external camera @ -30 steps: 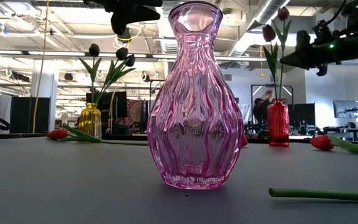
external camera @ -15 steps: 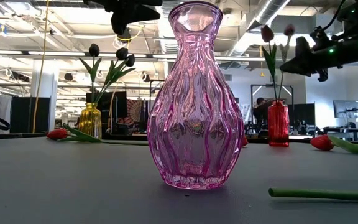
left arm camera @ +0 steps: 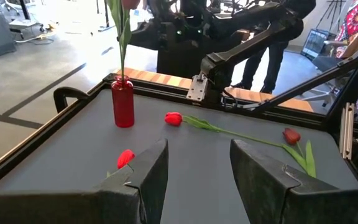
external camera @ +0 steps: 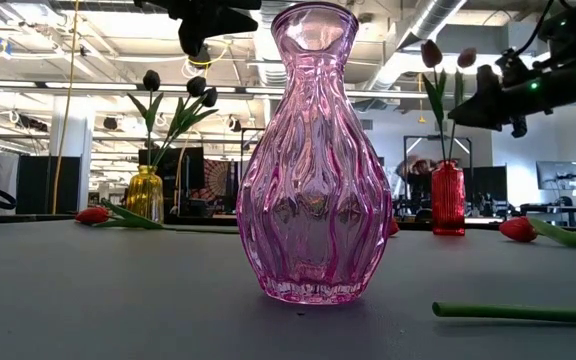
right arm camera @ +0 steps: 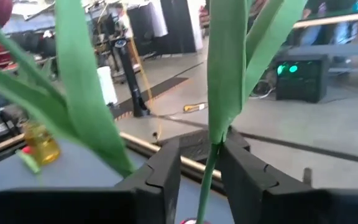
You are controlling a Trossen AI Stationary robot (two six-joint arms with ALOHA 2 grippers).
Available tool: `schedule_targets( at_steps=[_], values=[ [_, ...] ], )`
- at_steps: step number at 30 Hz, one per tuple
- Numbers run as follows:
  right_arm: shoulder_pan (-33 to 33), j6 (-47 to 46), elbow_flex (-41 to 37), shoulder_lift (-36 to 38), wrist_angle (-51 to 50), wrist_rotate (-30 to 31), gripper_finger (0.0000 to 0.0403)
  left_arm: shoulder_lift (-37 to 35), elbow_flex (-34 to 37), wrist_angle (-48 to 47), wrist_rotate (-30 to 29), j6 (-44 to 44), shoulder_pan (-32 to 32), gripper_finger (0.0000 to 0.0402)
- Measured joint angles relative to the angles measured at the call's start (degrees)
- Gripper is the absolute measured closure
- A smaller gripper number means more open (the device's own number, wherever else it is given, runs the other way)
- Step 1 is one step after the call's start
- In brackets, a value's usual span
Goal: Sort flowers into vase by color
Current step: Put the left purple flower into the red vase, then put the purple flower into the red vase
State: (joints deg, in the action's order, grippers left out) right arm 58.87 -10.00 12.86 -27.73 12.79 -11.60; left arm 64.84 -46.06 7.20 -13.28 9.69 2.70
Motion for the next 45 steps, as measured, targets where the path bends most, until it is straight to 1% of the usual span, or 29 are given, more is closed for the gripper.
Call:
schedule_targets(
  at_steps=[7, 10, 18, 21, 25, 27, 34, 45],
  values=[
    [-0.01, 0.03, 0.03, 0.0, -3.37, -4.36, 0.0222, 0.0, 0.0, -0.02, 0.02, -0.88, 0.02, 0.0241],
    [-0.02, 1.27, 1.25, 0.0, -7.47, -5.86, 0.0213, 0.0, 0.0, -0.08, 0.08, -1.04, 0.0, 0.0241],
    [-1.15, 8.52, 9.46, 0.0, -26.84, -6.25, 0.0216, -0.01, 0.0, -0.17, 4.02, -1.99, 0.0, 0.0241],
    [-2.09, 9.16, 11.92, 0.0, -32.25, -6.18, 0.0218, 0.0, 0.0, -0.2, 4.09, -1.99, 0.0, 0.0241],
    [-4.06, 8.98, 13.96, -0.04, -37.0, -6.05, 0.0217, -0.02, 0.0, -0.22, 4.09, -1.99, 0.0, 0.0241],
    [-5.34, 8.98, 14.25, -0.11, -37.35, -6.05, 0.0218, -0.02, 0.0, -0.36, 4.69, -1.99, 0.0, 0.0241],
    [-11.66, 9.03, 14.25, -2.06, -37.44, -6.26, 0.0219, -0.02, 0.0, -0.55, 9.86, -2.01, 0.02, 0.0241],
    [-26.11, 9.4, 14.25, -6.49, -37.48, -6.51, 0.0219, -0.02, 0.0, -0.5, 10.08, -1.95, 0.0, 0.0241]
  ],
)
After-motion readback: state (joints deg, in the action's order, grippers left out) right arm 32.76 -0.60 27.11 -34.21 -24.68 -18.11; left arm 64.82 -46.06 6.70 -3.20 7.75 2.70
